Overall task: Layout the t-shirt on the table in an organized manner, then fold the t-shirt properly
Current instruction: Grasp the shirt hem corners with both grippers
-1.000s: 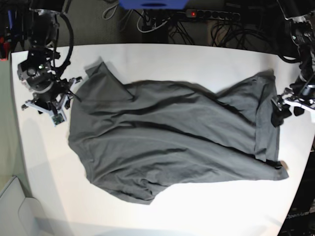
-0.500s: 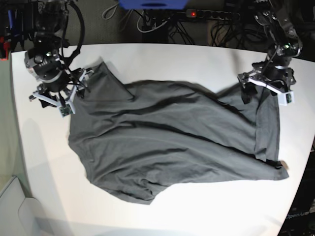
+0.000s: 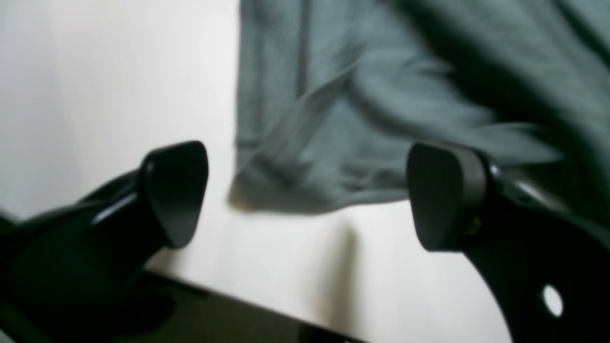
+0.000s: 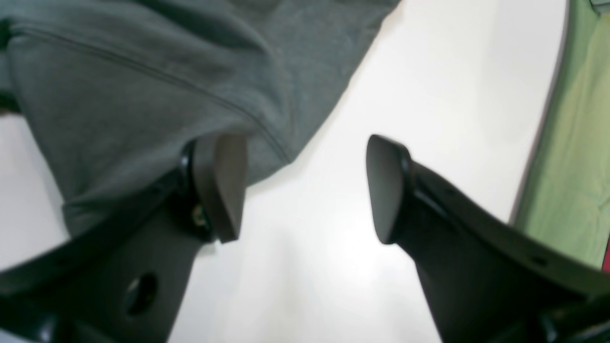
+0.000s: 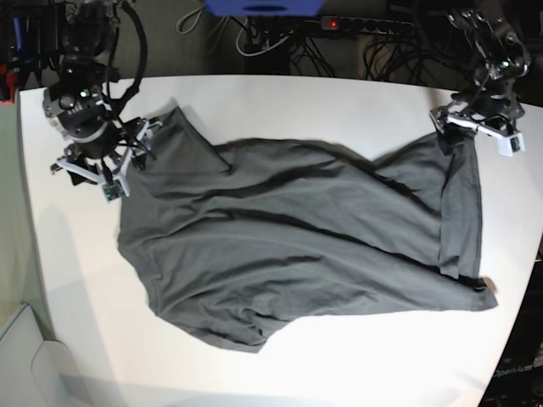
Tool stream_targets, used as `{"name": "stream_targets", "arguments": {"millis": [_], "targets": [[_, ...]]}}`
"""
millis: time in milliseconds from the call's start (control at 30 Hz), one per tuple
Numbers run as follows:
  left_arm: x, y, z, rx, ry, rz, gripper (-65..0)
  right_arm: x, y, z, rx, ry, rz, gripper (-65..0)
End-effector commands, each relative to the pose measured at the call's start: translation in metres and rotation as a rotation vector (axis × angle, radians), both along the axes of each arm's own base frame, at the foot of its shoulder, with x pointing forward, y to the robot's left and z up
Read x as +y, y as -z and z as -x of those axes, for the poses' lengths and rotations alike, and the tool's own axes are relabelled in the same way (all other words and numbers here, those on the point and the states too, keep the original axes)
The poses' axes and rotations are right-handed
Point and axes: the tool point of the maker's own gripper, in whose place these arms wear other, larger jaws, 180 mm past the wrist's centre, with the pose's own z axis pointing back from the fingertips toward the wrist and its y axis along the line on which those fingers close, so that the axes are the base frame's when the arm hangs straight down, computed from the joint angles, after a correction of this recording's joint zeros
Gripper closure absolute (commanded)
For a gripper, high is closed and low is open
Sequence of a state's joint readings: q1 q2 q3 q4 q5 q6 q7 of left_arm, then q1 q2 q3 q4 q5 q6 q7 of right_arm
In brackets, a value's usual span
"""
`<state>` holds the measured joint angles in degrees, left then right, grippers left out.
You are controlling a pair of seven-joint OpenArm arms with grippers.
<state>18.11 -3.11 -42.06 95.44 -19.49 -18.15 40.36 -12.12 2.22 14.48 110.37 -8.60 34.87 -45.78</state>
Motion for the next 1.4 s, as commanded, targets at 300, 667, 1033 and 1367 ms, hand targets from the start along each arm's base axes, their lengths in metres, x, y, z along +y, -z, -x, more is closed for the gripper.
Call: {"name": "stream_targets", "arguments": {"millis": [300,667,1033,1367], "targets": [[0.003,0.008,-0.012,-0.024,-0.015,0.036,-64.9,-0.001,-0.012,-0.008,-0.049,-0.010,0.003,-39.9],[0.008,0.033,-0.010,0.026,-0.039,0.081,-16.1,-0.006,-0.014,-0.009,-0.050,-0.012,0.022,-39.9],[0.010,0.003,-0.025,-0.046,-0.023,0.030,-0.3,-0.001,-0.008,-0.009,-0.038,-0.013,0.001,-40.5],[0.014,-0.021,-0.036,-0.102,-0.018,-0.012,-0.3,0.002,0.031,-0.021,0.057,0.009,-0.066,-40.5]]}}
